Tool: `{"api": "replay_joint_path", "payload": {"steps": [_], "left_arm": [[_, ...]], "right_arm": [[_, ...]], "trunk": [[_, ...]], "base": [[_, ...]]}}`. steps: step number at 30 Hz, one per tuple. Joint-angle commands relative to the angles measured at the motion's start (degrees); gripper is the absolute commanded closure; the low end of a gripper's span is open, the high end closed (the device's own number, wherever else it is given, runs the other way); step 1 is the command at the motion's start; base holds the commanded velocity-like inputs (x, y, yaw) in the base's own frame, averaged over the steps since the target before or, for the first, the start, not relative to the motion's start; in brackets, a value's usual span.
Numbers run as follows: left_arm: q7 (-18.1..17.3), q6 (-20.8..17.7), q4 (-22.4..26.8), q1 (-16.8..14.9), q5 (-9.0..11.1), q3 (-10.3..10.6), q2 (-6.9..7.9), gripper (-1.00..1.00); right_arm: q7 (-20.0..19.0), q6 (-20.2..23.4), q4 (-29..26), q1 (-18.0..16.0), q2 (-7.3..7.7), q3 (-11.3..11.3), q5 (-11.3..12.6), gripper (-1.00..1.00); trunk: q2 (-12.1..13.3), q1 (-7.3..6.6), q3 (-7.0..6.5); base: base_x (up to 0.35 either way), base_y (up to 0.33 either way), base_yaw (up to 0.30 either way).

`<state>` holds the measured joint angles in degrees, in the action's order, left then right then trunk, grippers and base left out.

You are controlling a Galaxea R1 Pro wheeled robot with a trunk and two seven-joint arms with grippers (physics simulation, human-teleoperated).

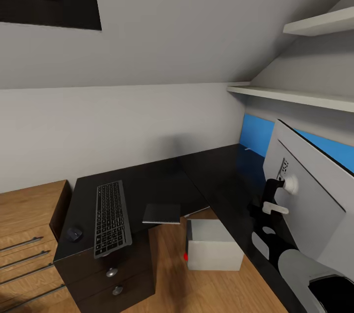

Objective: In the bedroom, organize the workspace by keeping the computer under the desk, ensuring the monitor is on the desk, placing the keyboard on the desk next to the monitor, placing the mouse on the desk next to the keyboard, moving the folder from the swivel chair onto the desk next to the mouse, stacking the notebook on top of the folder with the pen on top of the notebook, and positioning the swivel chair next to the desk.

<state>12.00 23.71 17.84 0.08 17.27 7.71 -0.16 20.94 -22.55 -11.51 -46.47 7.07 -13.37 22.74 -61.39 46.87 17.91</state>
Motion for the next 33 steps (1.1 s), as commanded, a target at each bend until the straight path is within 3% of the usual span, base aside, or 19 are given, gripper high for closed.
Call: {"api": "replay_joint_path", "payload": {"steps": [1,30,31,33], "left_arm": [[0.4,0.1,0.1,0.0,0.4,0.5,0.03,-1.0],[0.5,0.1,0.1,0.0,0.5,0.4,0.08,-1.0],[0.5,0.1,0.1,0.0,0.5,0.3,0.08,-1.0],[0.5,0.1,0.1,0.0,0.5,0.3,0.08,-1.0]], "right_arm": [[0.2,-0.1,0.0,-0.1,0.03,-0.5,0.4,-1.0],[0.2,-0.1,-0.1,0.0,0.13,-0.5,0.4,-1.0],[0.3,-0.1,-0.2,0.0,0.2,-0.5,0.4,1.0],[0.4,-0.1,-0.2,0.0,0.21,-0.4,0.4,1.0]], "trunk": [[0.0,0.01,0.06],[0.0,0.01,0.06],[0.0,0.01,0.06],[0.0,0.01,0.06]], "base": [[0.0,0.0,0.0],[0.027,0.0,0.0],[0.0,0.0,0.0],[0.0,0.0,0.0]]}}
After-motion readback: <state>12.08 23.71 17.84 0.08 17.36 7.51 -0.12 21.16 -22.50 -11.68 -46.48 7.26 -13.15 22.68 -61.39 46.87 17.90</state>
